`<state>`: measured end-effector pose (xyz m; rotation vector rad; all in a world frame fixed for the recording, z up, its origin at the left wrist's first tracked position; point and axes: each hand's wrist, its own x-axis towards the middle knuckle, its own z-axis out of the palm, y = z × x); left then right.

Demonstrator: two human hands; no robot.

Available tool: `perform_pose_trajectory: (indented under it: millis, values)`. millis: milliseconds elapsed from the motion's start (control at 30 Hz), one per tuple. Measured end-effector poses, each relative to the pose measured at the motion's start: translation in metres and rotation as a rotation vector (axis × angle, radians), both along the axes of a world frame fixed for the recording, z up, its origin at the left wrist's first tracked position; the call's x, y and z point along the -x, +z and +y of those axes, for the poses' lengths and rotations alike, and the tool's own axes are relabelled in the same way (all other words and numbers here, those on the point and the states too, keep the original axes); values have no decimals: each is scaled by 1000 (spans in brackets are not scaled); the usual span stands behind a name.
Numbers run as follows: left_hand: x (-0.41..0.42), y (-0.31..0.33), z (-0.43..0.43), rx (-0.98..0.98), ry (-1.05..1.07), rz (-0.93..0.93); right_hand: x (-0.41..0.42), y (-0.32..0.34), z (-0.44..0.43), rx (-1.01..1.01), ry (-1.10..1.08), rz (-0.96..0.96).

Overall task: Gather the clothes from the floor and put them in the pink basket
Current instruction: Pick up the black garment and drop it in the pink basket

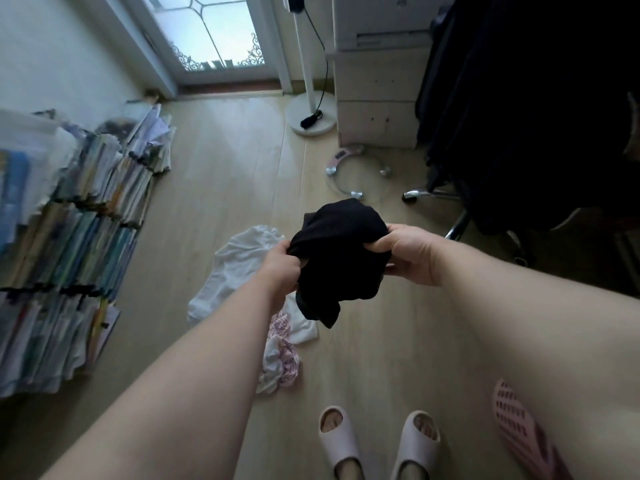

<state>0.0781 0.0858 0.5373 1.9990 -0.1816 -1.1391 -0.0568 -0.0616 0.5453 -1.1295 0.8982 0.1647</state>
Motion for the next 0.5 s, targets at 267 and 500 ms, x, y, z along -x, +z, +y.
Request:
perform_pose_trajectory:
  millis: [267, 500]
  values:
    - [1, 100, -26, 87, -126, 28, 20, 74, -5, 86, -111, 15]
    - [20, 171, -46, 155, -359, 8, 49, 128, -1, 169, -205, 55]
